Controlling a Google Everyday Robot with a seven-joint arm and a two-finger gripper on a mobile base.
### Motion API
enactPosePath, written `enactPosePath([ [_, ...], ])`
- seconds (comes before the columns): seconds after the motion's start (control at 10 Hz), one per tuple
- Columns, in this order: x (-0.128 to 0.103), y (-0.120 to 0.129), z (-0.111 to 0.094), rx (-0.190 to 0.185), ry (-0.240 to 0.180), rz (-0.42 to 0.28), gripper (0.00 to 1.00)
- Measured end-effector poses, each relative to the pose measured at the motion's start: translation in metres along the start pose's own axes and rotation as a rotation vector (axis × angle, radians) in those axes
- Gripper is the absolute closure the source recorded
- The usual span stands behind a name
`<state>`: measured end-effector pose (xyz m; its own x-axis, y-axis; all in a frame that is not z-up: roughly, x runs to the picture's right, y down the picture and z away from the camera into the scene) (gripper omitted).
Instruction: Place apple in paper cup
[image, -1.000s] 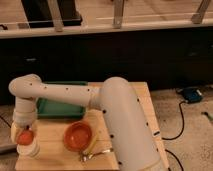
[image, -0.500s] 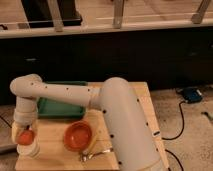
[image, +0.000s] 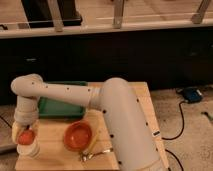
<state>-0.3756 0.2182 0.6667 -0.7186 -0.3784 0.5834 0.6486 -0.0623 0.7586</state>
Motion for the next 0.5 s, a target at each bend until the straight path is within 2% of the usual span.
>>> enactPosePath([
  [0.5,-0.001,0.0008,-0.0006,0.012,-0.011,-0.01,0.45],
])
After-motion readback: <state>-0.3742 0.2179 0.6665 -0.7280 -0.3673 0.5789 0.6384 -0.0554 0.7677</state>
